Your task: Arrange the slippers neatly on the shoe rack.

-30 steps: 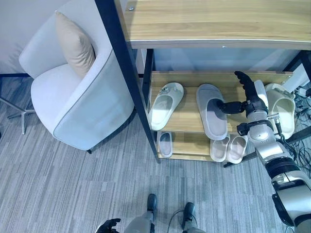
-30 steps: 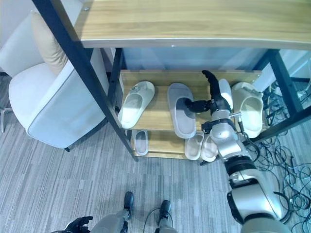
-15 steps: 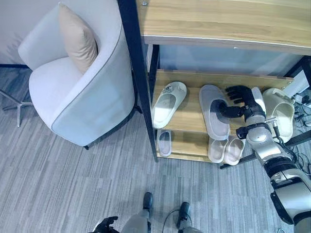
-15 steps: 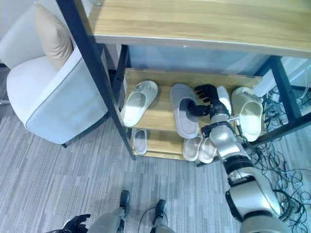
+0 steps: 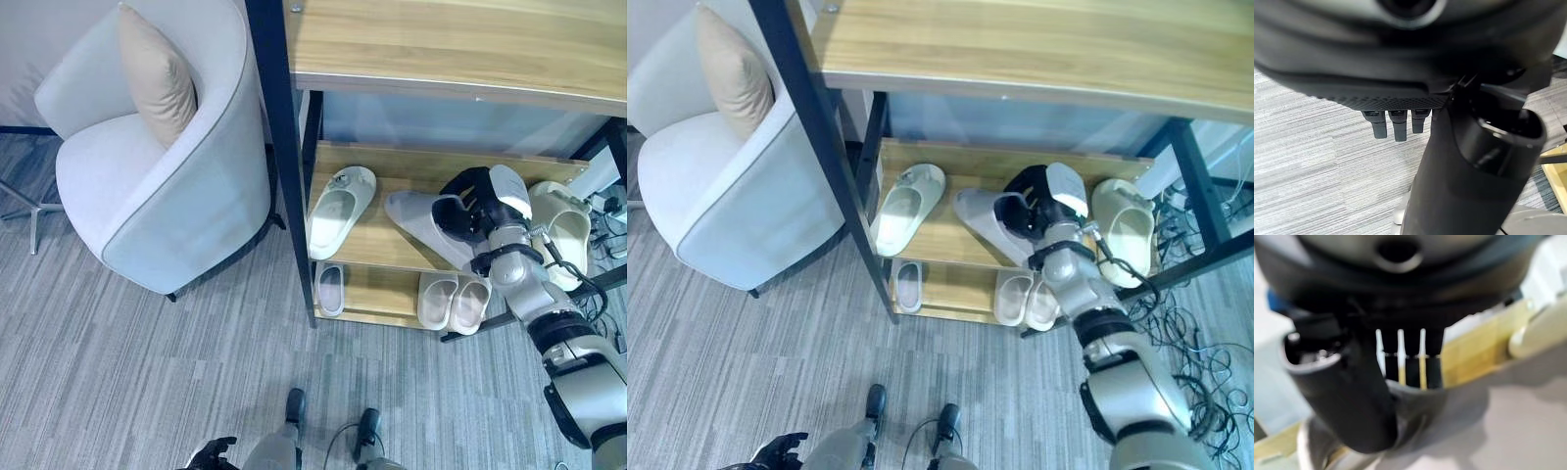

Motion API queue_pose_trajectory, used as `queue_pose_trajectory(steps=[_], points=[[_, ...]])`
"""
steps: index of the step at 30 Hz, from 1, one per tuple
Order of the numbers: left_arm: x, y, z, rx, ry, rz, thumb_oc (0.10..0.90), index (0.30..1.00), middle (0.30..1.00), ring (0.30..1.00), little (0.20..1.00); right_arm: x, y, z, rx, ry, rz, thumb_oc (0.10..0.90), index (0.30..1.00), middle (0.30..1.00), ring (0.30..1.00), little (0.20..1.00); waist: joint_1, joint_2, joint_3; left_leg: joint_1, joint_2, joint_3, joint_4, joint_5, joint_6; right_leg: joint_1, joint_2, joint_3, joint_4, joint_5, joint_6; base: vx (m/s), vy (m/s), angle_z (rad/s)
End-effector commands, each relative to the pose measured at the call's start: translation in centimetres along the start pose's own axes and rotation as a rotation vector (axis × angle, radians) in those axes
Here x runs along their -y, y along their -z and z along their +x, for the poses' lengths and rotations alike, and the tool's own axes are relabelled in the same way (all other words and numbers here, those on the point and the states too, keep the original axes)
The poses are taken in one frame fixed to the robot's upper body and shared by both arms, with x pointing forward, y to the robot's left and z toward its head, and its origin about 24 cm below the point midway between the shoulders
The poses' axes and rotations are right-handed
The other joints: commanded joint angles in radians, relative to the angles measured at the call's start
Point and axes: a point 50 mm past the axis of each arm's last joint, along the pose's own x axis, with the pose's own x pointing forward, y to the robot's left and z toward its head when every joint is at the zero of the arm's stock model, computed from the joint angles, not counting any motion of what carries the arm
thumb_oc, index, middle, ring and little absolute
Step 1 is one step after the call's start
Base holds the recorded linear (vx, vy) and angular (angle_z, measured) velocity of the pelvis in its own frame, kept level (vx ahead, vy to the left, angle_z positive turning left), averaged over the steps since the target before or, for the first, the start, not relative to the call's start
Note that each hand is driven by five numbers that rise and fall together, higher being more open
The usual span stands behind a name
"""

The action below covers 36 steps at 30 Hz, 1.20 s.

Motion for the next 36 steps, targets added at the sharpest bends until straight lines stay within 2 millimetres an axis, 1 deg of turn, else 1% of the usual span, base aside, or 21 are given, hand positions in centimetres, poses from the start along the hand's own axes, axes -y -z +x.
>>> queue_pose_trajectory(steps=[1, 3, 5, 7, 8, 10, 11, 12, 14, 15, 16, 18, 21, 24, 26, 28, 29, 31, 34, 35, 36], points=[[0.6, -1.2, 0.3, 0.01, -0.018, -0.056, 0.8, 0.9, 0.9, 0.9, 0.9, 3.1, -0.9, -0.6, 0.063, 0.253, 0.083, 0.4, 0.3, 0.3, 0.3, 0.3, -0.008, -0.007, -0.072, 0.056, 0.037, -0.119, 0.002, -0.116, -0.054, 0.042, -0.028, 0.007, 0.013, -0.089, 0.059, 0.03, -0.02, -0.03], [0.3, -1.0, 0.3, -0.004, -0.026, -0.074, 0.8, 0.9, 0.9, 0.9, 0.9, 3.0, 0.0, -2.1, 0.049, 0.274, 0.109, 0.4, 0.3, 0.3, 0.3, 0.3, -0.015, -0.008, -0.088, 0.072, 0.042, -0.117, 0.002, -0.124, -0.055, 0.057, -0.022, 0.008, 0.013, -0.098, 0.056, 0.05, -0.043, -0.05], [0.4, -0.7, 0.2, -0.013, -0.025, -0.076, 0.8, 0.9, 0.9, 0.9, 0.9, 3.3, 0.5, -4.6, 0.059, 0.342, 0.182, 0.4, 0.3, 0.3, 0.3, 0.3, -0.027, -0.007, -0.102, 0.095, 0.048, -0.117, 0.002, -0.135, -0.053, 0.078, -0.016, 0.007, 0.013, -0.109, 0.051, 0.06, -0.059, -0.05], [0.6, -0.7, 0.2, -0.012, -0.019, -0.088, 0.8, 0.9, 0.9, 0.9, 0.9, 3.5, 0.0, -6.4, 0.097, 0.393, 0.277, 0.4, 0.3, 0.3, 0.3, 0.3, -0.046, -0.002, -0.117, 0.113, 0.053, -0.115, 0.002, -0.141, -0.054, 0.095, -0.011, 0.009, 0.013, -0.117, 0.047, 0.04, -0.047, -0.03], [0.6, -0.6, 0.2, -0.014, -0.019, -0.085, 0.8, 0.9, 0.9, 0.9, 0.9, 3.5, 0.0, -6.6, 0.094, 0.391, 0.277, 0.4, 0.3, 0.3, 0.3, 0.3, -0.044, -0.003, -0.118, 0.115, 0.054, -0.115, 0.002, -0.141, -0.054, 0.098, -0.01, 0.008, 0.013, -0.118, 0.047, 0.01, -0.061, -0.22], [0.9, 0.1, 0.0, -0.028, -0.009, -0.105, 0.8, 0.9, 0.9, 0.9, 0.9, 3.0, -0.4, -9.5, 0.134, 0.329, 0.359, 0.4, 0.3, 0.3, 0.3, 0.3, -0.069, 0.002, -0.138, 0.138, 0.064, -0.111, 0.002, -0.144, -0.057, 0.122, 0.0, 0.009, 0.013, -0.129, 0.039, 0.0, -0.079, -0.18], [1.0, 0.1, 0.0, -0.029, -0.009, -0.105, 0.8, 0.9, 0.9, 0.9, 0.9, 3.0, -0.4, -9.5, 0.133, 0.328, 0.359, 0.4, 0.3, 0.3, 0.3, 0.3, -0.068, 0.003, -0.138, 0.14, 0.064, -0.11, 0.002, -0.145, -0.057, 0.123, 0.001, 0.009, 0.013, -0.13, 0.039, -0.03, -0.079, -0.12], [1.3, 0.7, -0.1, -0.043, 0.002, -0.127, 0.8, 0.9, 0.9, 0.9, 0.9, 2.1, -0.5, -11.1, 0.133, 0.251, 0.415, 0.4, 0.3, 0.3, 0.3, 0.3, -0.085, 0.008, -0.14, 0.152, 0.071, -0.108, 0.002, -0.142, -0.061, 0.14, 0.008, 0.002, 0.013, -0.135, 0.03, -0.08, -0.069, -0.12], [1.5, 0.9, -0.2, -0.049, 0.009, -0.142, 0.8, 0.9, 0.9, 0.9, 0.9, 0.9, -0.7, -12.9, 0.12, 0.162, 0.517, 0.4, 0.3, 0.3, 0.3, 0.3, -0.104, 0.014, -0.141, 0.158, 0.078, -0.106, 0.002, -0.135, -0.067, 0.148, 0.016, -0.003, 0.019, -0.141, 0.024, -0.05, -0.078, -0.06], [1.5, 1.0, -0.2, -0.049, 0.009, -0.142, 0.8, 0.9, 0.9, 0.9, 0.9, 0.9, -0.7, -12.9, 0.119, 0.162, 0.517, 0.4, 0.3, 0.3, 0.3, 0.3, -0.104, 0.014, -0.14, 0.16, 0.078, -0.106, 0.002, -0.136, -0.068, 0.149, 0.016, -0.003, 0.02, -0.142, 0.024, -0.01, -0.109, 0.0], [1.7, 1.1, -0.3, -0.048, 0.017, -0.163, 0.8, 0.9, 0.9, 0.9, 0.9, 0.3, -0.6, -14.5, 0.118, 0.085, 0.522, 0.4, 0.3, 0.3, 0.3, 0.3, -0.117, 0.019, -0.139, 0.169, 0.087, -0.104, 0.002, -0.129, -0.075, 0.158, 0.026, -0.004, 0.023, -0.149, 0.017, -0.07, -0.102, 0.0], [1.6, 1.0, -0.2, -0.037, 0.015, -0.192, 0.8, 0.9, 0.9, 0.9, 0.9, -0.2, -0.4, -15.8, 0.114, 0.011, 0.496, 0.4, 0.3, 0.3, 0.3, 0.3, -0.128, 0.021, -0.138, 0.171, 0.096, -0.104, 0.002, -0.113, -0.082, 0.16, 0.034, -0.007, 0.028, -0.148, 0.011, -0.07, -0.118, 0.03], [1.5, 0.7, -0.2, -0.019, 0.002, -0.228, 0.8, 0.9, 0.9, 0.9, 0.9, -0.8, -0.6, -17.1, 0.11, -0.058, 0.564, 0.4, 0.3, 0.3, 0.3, 0.3, -0.14, 0.029, -0.133, 0.178, 0.113, -0.106, 0.002, -0.109, -0.094, 0.17, 0.046, -0.008, 0.035, -0.166, 0.003, 0.0, -0.082, 0.02], [2.0, 0.3, -0.2, -0.002, 0.004, -0.251, 0.8, 0.9, 0.9, 0.9, 0.9, -1.2, -0.7, -17.9, 0.126, -0.118, 0.526, 0.4, 0.3, 0.3, 0.3, 0.3, -0.148, 0.035, -0.106, 0.172, 0.124, -0.094, 0.029, -0.094, -0.102, 0.184, 0.044, -0.025, 0.049, -0.18, -0.006, -0.08, -0.053, 0.0], [2.3, -0.6, -0.1, 0.034, -0.005, -0.259, 0.8, 0.9, 0.9, 0.9, 0.9, -1.7, -0.1, -18.1, 0.083, -0.118, 0.537, 0.4, 0.3, 0.3, 0.3, 0.3, -0.16, 0.027, -0.065, 0.088, 0.126, -0.011, 0.138, -0.08, -0.11, 0.192, 0.015, -0.062, 0.067, -0.188, -0.011, -0.2, 0.059, 0.2], [2.3, -1.0, 0.0, 0.044, -0.006, -0.219, 0.8, 0.9, 0.9, 0.9, 0.9, -2.7, 0.1, -17.5, 0.042, -0.109, 0.595, 0.4, 0.3, 0.3, 0.3, 0.3, -0.165, 0.022, -0.043, 0.007, 0.146, 0.115, 0.167, -0.038, -0.093, 0.188, -0.003, -0.088, 0.076, -0.186, -0.007, -0.17, 0.091, 0.57], [1.9, -1.0, 0.1, 0.035, -0.011, -0.196, 0.8, 0.9, 0.9, 0.9, 0.9, -2.9, -0.2, -17.4, 0.048, -0.111, 0.599, 0.4, 0.3, 0.3, 0.3, 0.3, -0.165, 0.016, -0.037, -0.018, 0.158, 0.15, 0.17, -0.021, -0.095, 0.188, -0.006, -0.089, 0.079, -0.182, -0.005, -0.03, 0.115, 0.6], [0.9, 0.3, -0.1, -0.02, -0.036, -0.177, 0.8, 0.9, 0.9, 0.9, 0.9, -3.8, -0.9, -18.1, 0.055, -0.186, 0.645, 0.4, 0.3, 0.3, 0.3, 0.3, -0.174, 0.02, -0.065, 0.027, 0.158, 0.189, 0.108, -0.037, -0.078, 0.182, -0.006, -0.081, 0.086, -0.179, 0.012, 0.1, 0.157, 0.36], [0.5, 1.2, -0.2, -0.051, -0.052, -0.156, 0.8, 0.9, 0.9, 0.9, 0.9, -5.7, -0.4, -19.3, -0.02, -0.277, 0.692, 0.4, 0.3, 0.3, 0.3, 0.3, -0.175, 0.012, -0.085, 0.041, 0.13, 0.184, 0.117, -0.065, -0.056, 0.192, -0.028, -0.071, 0.094, -0.178, 0.019, 0.12, 0.241, -0.05], [0.4, 1.4, -0.3, -0.055, -0.054, -0.156, 0.8, 0.9, 0.9, 0.9, 0.9, -6.8, -0.3, -19.8, -0.085, -0.296, 0.79, 0.4, 0.3, 0.3, 0.3, 0.3, -0.168, 0.001, -0.091, 0.053, 0.113, 0.193, 0.132, -0.092, -0.043, 0.204, -0.05, -0.062, 0.1, -0.177, 0.03, 0.12, 0.229, -0.14], [0.4, 1.3, -0.3, -0.054, -0.054, -0.156, 0.8, 0.9, 0.9, 0.9, 0.9, -6.8, -0.3, -19.8, -0.085, -0.296, 0.79, 0.4, 0.3, 0.3, 0.3, 0.3, -0.168, 0.002, -0.093, 0.049, 0.114, 0.194, 0.131, -0.089, -0.043, 0.2, -0.05, -0.061, 0.099, -0.174, 0.03, 0.08, 0.156, -0.08]])
